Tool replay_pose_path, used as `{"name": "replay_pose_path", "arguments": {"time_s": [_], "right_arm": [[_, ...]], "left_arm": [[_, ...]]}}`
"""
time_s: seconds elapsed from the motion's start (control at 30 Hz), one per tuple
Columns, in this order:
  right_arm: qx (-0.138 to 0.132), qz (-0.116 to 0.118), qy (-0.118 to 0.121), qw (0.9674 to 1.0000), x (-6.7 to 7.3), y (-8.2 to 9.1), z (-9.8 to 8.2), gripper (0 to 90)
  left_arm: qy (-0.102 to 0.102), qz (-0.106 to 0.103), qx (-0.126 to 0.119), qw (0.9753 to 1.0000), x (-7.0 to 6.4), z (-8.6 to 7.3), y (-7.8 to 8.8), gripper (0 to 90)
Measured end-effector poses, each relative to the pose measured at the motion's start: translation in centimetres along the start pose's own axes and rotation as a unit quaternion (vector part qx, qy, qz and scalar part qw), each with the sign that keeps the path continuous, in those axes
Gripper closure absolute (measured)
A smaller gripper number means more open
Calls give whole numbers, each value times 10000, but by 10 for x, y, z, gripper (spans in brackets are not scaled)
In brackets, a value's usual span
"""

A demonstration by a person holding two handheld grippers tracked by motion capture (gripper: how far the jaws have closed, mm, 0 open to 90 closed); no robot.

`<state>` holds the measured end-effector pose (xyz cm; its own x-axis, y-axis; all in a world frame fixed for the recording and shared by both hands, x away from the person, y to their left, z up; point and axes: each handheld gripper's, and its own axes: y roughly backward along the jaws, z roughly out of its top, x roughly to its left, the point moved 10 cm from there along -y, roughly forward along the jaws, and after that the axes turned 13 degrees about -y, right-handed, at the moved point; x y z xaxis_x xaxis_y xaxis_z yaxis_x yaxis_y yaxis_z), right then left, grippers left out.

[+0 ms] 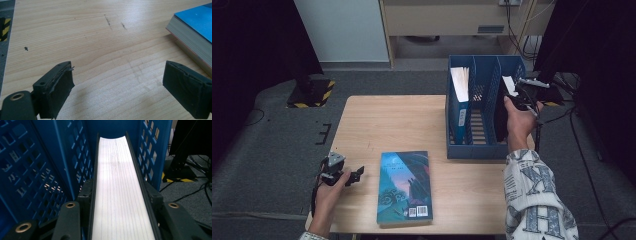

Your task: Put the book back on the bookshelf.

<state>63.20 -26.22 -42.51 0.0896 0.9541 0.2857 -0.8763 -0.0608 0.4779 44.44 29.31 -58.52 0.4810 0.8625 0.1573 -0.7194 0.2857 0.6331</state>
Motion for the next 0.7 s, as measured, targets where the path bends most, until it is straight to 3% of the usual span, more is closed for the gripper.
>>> {"name": "replay_pose_path", "arguments": {"time_s": [0.5,0.7], "right_arm": [[55,15,149,9999,3,-2,-6,507],[71,211,72,9997,10,1,-7,370]], "left_arm": [[-21,-20,8,10000,-1,0,0,90],[-9,-29,10,10000,0,0,0,89]]}}
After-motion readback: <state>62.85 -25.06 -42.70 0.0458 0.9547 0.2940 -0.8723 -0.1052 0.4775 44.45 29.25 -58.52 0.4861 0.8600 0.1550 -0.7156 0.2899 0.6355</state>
